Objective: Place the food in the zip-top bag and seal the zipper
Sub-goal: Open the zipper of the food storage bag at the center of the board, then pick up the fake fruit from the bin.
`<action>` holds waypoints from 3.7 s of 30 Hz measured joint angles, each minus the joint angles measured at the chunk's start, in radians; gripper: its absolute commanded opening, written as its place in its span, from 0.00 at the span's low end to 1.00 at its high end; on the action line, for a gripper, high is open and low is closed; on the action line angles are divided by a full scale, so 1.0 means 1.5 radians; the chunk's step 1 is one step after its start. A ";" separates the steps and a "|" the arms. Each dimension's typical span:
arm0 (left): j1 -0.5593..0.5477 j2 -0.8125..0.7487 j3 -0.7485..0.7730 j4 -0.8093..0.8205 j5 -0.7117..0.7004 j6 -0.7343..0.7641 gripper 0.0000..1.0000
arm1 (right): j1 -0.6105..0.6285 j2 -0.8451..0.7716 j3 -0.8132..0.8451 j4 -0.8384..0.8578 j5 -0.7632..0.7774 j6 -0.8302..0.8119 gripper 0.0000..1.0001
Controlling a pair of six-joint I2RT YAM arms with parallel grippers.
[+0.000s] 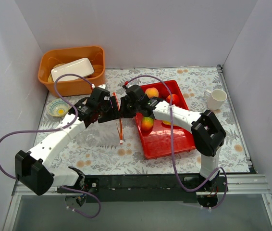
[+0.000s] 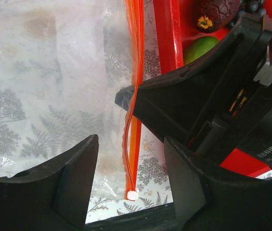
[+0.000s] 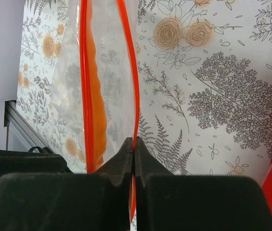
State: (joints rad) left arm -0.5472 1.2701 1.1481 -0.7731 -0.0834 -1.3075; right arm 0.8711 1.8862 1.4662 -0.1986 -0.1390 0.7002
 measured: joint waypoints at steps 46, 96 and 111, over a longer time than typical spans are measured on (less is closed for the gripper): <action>-0.083 0.063 -0.039 0.004 -0.212 -0.052 0.05 | -0.001 0.000 0.017 -0.017 0.009 -0.017 0.01; -0.080 0.056 0.005 -0.053 -0.307 -0.057 0.00 | -0.235 -0.190 -0.120 -0.146 0.144 -0.237 0.75; -0.080 0.050 -0.020 0.002 -0.222 -0.051 0.00 | -0.273 -0.060 -0.119 -0.143 0.199 -0.406 0.76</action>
State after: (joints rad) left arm -0.6666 1.3457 1.1187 -0.7708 -0.4160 -1.3842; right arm 0.4614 1.7966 1.2873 -0.4129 0.1593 0.0906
